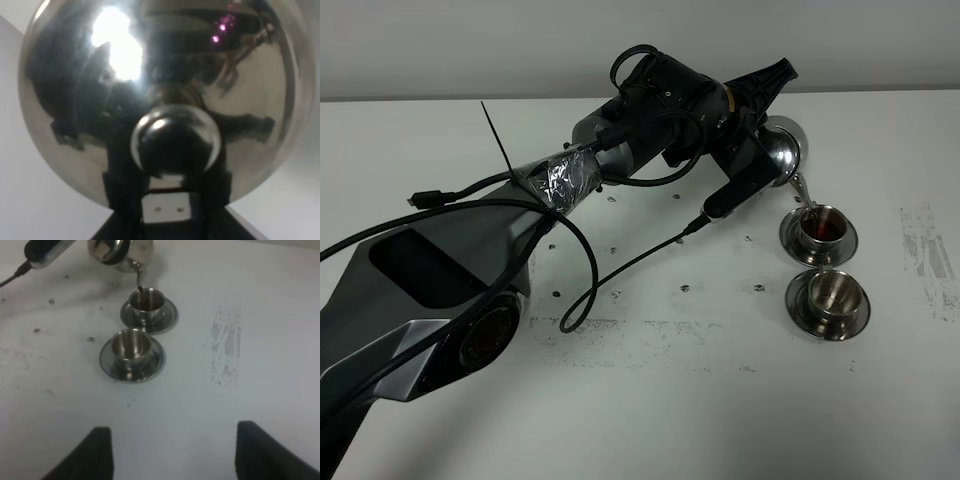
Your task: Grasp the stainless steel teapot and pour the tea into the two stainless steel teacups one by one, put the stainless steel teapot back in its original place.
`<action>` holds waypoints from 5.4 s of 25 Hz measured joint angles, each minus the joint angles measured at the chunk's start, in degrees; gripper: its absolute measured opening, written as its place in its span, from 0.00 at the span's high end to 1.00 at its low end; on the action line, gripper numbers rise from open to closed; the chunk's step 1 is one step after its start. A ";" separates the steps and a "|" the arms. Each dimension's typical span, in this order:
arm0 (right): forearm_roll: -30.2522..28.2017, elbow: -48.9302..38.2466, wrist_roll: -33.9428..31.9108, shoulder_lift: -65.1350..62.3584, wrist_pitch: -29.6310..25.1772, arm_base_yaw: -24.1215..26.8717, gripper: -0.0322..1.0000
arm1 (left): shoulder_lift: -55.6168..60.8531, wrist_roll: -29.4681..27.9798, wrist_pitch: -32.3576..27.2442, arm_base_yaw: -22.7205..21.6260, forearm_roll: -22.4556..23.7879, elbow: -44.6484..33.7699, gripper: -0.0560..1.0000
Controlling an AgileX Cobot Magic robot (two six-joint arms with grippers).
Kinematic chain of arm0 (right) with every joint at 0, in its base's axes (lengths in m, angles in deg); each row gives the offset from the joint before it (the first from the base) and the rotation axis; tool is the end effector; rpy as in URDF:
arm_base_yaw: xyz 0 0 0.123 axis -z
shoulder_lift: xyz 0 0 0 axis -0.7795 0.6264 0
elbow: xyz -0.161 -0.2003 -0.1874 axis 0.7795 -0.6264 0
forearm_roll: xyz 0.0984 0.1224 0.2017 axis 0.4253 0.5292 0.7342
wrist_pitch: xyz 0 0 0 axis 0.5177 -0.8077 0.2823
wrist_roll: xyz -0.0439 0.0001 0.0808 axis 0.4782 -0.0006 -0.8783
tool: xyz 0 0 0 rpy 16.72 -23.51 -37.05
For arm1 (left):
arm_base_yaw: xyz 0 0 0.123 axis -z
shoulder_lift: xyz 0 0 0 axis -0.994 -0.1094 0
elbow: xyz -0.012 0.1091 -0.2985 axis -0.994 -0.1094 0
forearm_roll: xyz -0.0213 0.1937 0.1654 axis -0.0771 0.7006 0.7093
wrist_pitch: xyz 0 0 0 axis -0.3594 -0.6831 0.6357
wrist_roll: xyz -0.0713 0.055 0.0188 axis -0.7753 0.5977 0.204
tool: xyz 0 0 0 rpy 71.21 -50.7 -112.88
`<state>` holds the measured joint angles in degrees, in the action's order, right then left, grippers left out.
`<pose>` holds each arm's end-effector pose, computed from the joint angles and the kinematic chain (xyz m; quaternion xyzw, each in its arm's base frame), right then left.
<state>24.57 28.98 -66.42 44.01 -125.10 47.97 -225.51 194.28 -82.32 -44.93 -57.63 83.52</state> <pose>-0.0307 -0.0017 0.2760 -0.0488 0.8607 0.0000 0.5068 0.4850 -0.3826 0.1872 0.8828 0.1642 0.3115 0.3108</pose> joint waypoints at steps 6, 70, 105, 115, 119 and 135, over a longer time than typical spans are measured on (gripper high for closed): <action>0.00 0.00 0.00 0.00 0.00 0.00 0.48 | 0.00 0.35 0.00 0.00 0.00 0.00 0.77; 0.00 0.00 0.00 0.00 0.00 0.00 0.48 | 0.00 -4.52 -0.92 0.00 -1.49 0.00 0.77; 0.00 0.00 0.00 0.00 0.00 0.00 0.48 | 9.15 -84.58 -28.80 -1.62 0.00 0.10 0.77; 0.00 0.00 0.00 0.00 0.00 0.00 0.48 | 3.92 -84.63 -28.53 -1.62 -1.60 0.10 0.77; 0.00 0.00 0.00 0.00 0.00 0.00 0.48 | 2.89 -84.58 -28.14 -1.62 -1.67 0.10 0.77; 0.00 0.00 0.00 0.00 0.00 0.00 0.48 | 2.04 -84.41 -28.46 -1.62 -1.78 0.10 0.77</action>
<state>24.57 28.98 -66.42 44.01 -125.10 47.97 -223.47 109.87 -110.77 -46.55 -59.40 83.63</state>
